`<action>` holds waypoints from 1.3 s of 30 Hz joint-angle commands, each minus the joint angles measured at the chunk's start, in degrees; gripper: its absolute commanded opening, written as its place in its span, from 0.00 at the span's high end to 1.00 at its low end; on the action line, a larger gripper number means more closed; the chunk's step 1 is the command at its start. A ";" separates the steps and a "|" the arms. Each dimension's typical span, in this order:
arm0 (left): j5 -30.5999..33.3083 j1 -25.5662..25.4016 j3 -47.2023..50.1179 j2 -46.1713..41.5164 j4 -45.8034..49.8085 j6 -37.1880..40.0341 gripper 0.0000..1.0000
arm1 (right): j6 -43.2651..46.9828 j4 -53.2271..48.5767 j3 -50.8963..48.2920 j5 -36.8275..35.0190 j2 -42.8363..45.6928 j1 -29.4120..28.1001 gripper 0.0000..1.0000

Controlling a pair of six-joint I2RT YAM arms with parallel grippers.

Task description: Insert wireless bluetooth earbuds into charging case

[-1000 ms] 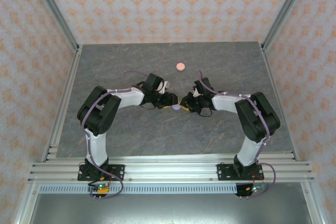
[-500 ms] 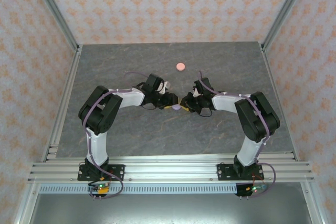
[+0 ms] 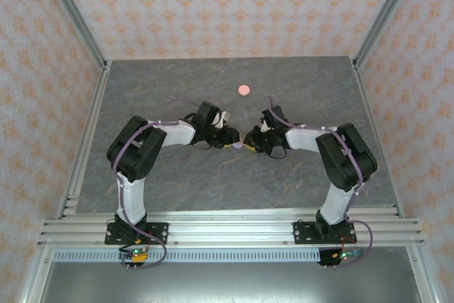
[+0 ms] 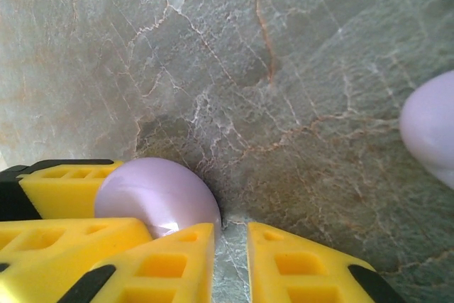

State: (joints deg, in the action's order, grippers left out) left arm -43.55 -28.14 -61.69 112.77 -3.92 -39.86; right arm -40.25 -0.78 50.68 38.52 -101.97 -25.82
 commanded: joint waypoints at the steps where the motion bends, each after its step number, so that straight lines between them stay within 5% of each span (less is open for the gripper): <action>1: 0.01 -0.69 0.93 -0.07 -1.07 -0.56 0.67 | 0.91 -0.78 0.18 -1.40 0.23 0.25 0.79; 14: 3.58 0.61 5.88 -10.77 -4.74 -1.01 0.77 | 4.17 -3.00 -0.56 -1.36 11.19 2.52 0.73; 24: -0.40 2.30 9.19 -24.48 -11.61 0.66 0.83 | 13.35 -2.03 1.48 15.82 20.37 9.56 0.60; 31: -4.05 2.57 8.98 -33.46 -13.72 3.16 0.81 | 18.21 -0.83 5.18 27.60 24.70 9.56 0.48; 39: -5.76 2.57 8.84 -38.54 -15.72 2.13 0.80 | 20.99 -0.16 9.00 33.26 27.26 8.66 0.44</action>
State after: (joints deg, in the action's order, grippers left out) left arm -47.62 -25.85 -52.80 76.05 -17.10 -38.54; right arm -22.06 -2.96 57.25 67.05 -76.20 -16.40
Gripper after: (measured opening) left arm 0.211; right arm 0.556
